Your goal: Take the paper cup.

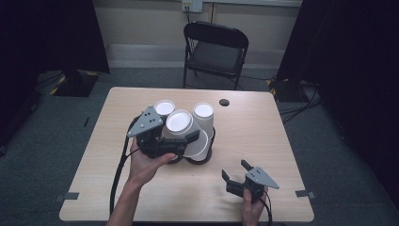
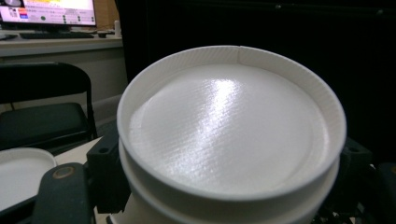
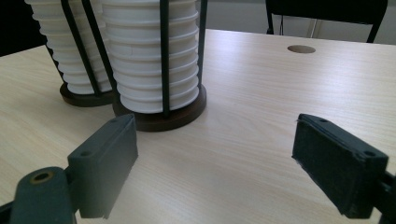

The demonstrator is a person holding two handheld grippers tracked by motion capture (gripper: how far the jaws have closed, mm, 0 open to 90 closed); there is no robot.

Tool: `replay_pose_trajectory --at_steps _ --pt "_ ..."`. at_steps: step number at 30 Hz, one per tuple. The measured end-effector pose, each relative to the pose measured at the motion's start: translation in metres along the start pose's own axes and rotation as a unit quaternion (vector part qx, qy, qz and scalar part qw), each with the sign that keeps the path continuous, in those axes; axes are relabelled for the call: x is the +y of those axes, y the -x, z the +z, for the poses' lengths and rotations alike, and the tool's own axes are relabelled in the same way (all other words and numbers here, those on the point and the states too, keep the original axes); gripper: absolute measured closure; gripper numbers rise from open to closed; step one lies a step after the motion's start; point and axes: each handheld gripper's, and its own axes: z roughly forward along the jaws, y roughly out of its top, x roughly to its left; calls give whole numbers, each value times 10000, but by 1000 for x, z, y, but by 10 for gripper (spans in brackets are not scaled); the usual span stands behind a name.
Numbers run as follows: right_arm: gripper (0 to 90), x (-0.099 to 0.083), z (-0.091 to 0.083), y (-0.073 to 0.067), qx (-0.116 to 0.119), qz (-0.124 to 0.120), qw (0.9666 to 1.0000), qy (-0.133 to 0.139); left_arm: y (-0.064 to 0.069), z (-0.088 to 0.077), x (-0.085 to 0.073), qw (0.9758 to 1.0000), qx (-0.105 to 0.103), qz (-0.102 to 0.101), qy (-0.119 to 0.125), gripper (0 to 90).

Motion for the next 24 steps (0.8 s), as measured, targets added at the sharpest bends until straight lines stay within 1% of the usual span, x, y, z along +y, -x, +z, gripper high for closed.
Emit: replay_pose_trajectory --at_steps 1,3,4,7,8,9,10,11,12,13,16,18,19,20,21,22,23,24 --pt "136 0 1 0 37 -10 10000 1 0 0 -3 10000 -20 -55 -4 213" --pt "136 0 2 -1 112 -35 9999 4 0 -2 -9 10000 26 -64 -9 213" --pt "136 1 2 -2 137 -47 9999 -4 -1 -2 -11 10000 -21 -98 -1 213" --pt "136 1 3 -3 161 -96 9998 -17 -2 -3 -17 9999 -5 -127 -59 213" --pt "137 1 3 -4 190 -115 9998 -15 -2 -3 -21 9997 9 -195 -128 213" --pt "138 1 4 -7 298 -148 9994 -62 -1 -4 -24 9996 31 -233 -163 213" --pt "138 1 5 -8 376 -127 9992 -87 2 -5 -32 9997 -7 -211 -160 213" --pt "138 1 5 -10 422 -135 9990 -108 3 -4 -37 9996 -5 -194 -207 212" --pt "138 2 7 -12 465 -157 9987 -144 3 -4 -37 9996 -5 -194 -207 212" --pt "139 2 8 -15 485 -194 9984 -196 2 -2 -47 9993 41 -264 -278 212" --pt "141 3 11 -22 548 -237 9978 -285 -3 2 -64 9982 34 -503 -314 212" --pt "147 3 13 -29 679 -293 9967 -345 -6 4 -73 9975 44 -600 -375 213" --pt "151 3 13 -32 706 -340 9963 -343 -7 4 -76 9972 47 -639 -376 213" --pt "151 3 13 -32 706 -340 9963 -343 -7 4 -76 9972 47 -639 -376 213" --pt "166 3 13 -35 664 -392 9966 -306 -8 4 -80 9969 114 -690 -353 213" --pt "188 3 13 -39 678 -447 9964 -259 -8 4 -85 9965 161 -751 -316 213" --pt "187 3 14 -46 731 -463 9961 -145 -10 4 -90 9959 131 -842 -317 213" --pt "194 3 14 -47 783 -472 9957 -112 -11 4 -93 9951 62 -935 -319 213"
